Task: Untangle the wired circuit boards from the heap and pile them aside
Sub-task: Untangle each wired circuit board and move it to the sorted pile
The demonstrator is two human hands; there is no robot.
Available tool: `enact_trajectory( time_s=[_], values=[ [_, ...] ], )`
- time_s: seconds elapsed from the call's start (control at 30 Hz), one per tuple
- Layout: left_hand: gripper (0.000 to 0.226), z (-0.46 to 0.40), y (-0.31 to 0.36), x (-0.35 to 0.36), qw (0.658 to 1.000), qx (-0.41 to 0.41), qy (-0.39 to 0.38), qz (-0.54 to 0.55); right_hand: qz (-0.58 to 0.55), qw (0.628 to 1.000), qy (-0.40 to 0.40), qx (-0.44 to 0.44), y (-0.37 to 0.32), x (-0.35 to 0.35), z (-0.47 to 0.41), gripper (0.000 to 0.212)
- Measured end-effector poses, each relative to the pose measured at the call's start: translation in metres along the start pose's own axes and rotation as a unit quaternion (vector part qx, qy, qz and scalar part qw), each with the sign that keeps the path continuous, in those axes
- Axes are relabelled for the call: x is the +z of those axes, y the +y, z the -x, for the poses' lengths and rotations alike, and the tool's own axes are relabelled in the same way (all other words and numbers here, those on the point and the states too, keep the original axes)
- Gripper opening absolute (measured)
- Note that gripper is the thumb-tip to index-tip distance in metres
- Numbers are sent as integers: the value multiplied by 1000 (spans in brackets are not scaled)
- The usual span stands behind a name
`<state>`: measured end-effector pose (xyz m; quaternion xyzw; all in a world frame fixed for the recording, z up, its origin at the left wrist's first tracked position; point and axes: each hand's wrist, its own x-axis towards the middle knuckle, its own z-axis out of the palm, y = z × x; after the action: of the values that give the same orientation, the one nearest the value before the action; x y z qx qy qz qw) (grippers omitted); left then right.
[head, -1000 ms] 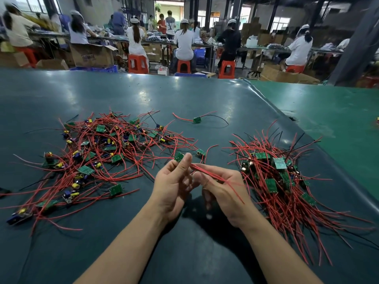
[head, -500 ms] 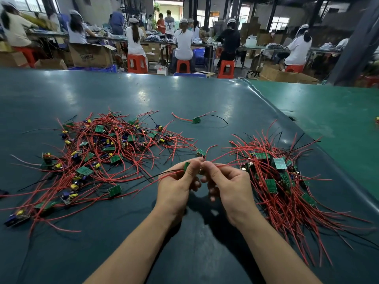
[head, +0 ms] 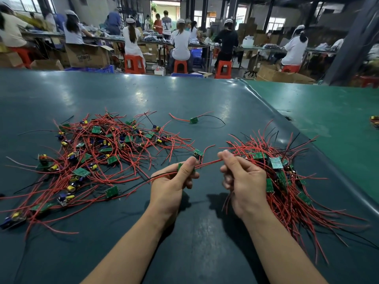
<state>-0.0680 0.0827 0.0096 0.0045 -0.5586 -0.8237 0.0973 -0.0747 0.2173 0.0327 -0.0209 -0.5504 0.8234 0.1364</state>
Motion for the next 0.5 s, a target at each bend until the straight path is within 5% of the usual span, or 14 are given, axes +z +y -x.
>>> enact_trajectory(
  time_s=[0.37,0.5],
  values=[
    [21,-9,12,-4,989,-9,92,116,-80,983,125,-107,-15,-8,-8,21],
    [22,-14,20,-8,973,-45,124,190,-29,998,36,-50,-15,-15,-8,24]
  ],
)
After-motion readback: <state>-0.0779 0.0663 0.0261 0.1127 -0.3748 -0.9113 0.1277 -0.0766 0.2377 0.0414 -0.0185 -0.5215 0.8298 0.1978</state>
